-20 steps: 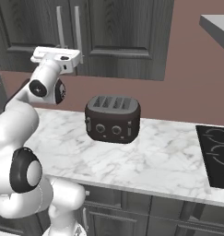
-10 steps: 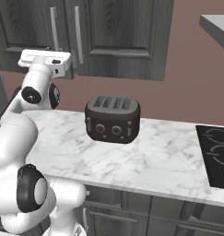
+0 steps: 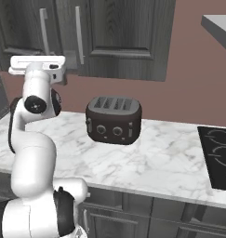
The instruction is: Get the candle and the beer from the cabinet and move them to the dining counter.
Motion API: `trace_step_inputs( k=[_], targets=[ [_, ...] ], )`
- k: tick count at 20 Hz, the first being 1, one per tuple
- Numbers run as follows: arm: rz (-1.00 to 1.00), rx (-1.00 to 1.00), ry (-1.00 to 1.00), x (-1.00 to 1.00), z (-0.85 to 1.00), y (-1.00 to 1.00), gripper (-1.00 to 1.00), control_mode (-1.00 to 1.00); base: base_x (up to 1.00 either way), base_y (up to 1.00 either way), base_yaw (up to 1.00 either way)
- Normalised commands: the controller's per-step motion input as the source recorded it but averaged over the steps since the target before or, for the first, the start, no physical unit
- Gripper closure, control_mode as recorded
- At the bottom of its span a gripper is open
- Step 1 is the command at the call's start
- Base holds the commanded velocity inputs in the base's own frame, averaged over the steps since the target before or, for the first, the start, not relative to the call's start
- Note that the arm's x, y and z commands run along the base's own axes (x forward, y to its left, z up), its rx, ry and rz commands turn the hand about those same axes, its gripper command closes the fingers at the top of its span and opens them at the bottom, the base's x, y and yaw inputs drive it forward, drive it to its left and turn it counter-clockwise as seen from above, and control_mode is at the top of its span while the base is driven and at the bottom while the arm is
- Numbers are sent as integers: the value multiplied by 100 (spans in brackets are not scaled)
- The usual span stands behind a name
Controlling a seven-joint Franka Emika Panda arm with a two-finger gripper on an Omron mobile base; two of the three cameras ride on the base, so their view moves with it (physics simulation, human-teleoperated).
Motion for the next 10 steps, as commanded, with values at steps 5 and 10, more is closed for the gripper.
trace_step_inputs(
  k=[5,10],
  targets=[
    [19,-3,0,-71,0,61,100,-100,0,0,0],
    [15,-4,0,-74,0,70,100,-100,0,0,0]
  ],
)
